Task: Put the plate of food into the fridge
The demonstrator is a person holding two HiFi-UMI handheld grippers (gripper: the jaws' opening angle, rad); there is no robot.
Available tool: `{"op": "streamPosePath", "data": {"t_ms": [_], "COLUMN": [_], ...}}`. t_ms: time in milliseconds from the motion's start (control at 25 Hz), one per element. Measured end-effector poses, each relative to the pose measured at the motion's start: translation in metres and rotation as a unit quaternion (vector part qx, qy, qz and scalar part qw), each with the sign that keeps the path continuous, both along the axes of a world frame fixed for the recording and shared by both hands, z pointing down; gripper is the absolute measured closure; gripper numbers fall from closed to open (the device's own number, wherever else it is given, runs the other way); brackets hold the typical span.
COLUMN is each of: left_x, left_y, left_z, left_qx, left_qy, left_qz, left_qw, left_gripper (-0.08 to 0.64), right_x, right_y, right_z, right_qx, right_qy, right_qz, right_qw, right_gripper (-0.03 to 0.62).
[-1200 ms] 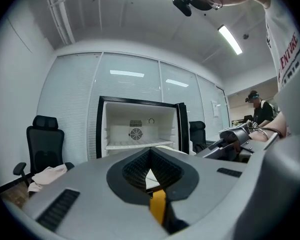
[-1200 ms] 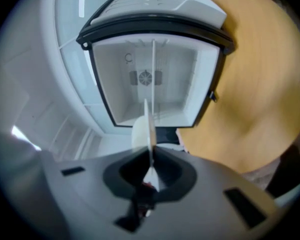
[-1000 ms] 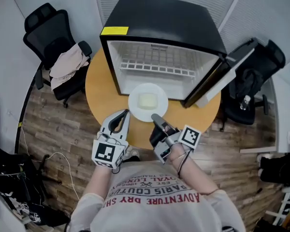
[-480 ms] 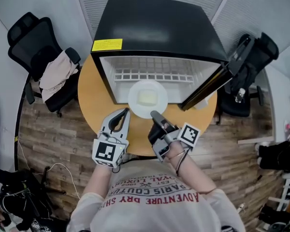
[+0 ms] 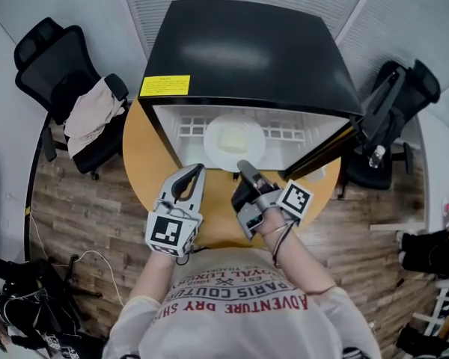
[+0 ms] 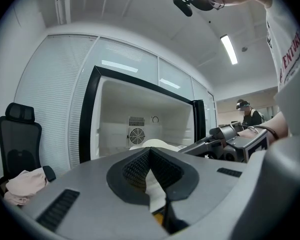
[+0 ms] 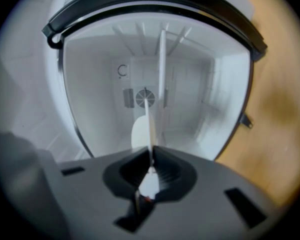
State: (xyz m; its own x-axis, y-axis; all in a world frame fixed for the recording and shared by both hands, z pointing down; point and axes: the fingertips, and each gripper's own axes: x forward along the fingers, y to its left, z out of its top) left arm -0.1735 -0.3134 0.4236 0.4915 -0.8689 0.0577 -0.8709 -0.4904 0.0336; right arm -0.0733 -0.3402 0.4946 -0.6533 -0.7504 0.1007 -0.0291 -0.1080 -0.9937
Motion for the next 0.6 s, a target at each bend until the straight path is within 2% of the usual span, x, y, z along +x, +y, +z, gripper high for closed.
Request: {"op": "streamPosePath", "data": {"t_ms": [280,440,600], "left_x": [0.004,0.006,0.006], "left_y": [-0.016,-0.021,-0.027], "left_z": [-0.001,0.0,0.003], "left_qx": [-0.002,-0.014,-0.008], "left_qy": [-0.011,0.002,-0.011], "left_qz": [0.008,0.007,0.011], "left_qw": [0.9999,0.9999,0.9999], "left_gripper": [0.534,0.534,0.534], "right_x": [0.004,0.006,0.006], "right_y": [-0.025,-0.03,-0.037], "right_z": [0.006,0.011,0.011], "right_qx": [-0.019,-0.027,-0.029], "right_qy": [0.017,0.014,0.015], "right_qz": [0.021,0.03,0.037], "right_qw": [0.999,0.999,0.999], "right_gripper": [0.552,0.552,0.553]}}
